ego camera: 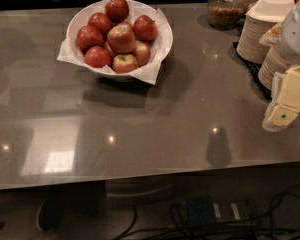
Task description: Pick apple from white bowl
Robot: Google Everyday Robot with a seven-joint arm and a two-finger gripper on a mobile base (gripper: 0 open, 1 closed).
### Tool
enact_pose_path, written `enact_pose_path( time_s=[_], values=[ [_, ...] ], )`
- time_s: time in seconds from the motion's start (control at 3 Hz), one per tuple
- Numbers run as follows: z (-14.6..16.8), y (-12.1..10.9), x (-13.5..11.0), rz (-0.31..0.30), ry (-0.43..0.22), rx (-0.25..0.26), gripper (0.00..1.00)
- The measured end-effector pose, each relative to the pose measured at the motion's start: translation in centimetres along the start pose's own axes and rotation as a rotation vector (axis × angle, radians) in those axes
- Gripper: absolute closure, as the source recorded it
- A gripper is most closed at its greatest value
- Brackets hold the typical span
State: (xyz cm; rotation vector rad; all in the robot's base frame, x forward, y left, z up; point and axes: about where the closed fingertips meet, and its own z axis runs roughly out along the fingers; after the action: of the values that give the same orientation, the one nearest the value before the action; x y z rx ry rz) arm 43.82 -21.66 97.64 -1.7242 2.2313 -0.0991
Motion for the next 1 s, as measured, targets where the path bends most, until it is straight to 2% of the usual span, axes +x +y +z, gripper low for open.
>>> enact_pose_path(
  time_s=[0.33, 1.0],
  values=[
    [0.0, 0.0, 0.0, 0.000, 0.000, 0.000, 0.00],
    [3.5, -4.5, -4.6, -0.004, -0.088, 0.030, 0.00]
  ],
)
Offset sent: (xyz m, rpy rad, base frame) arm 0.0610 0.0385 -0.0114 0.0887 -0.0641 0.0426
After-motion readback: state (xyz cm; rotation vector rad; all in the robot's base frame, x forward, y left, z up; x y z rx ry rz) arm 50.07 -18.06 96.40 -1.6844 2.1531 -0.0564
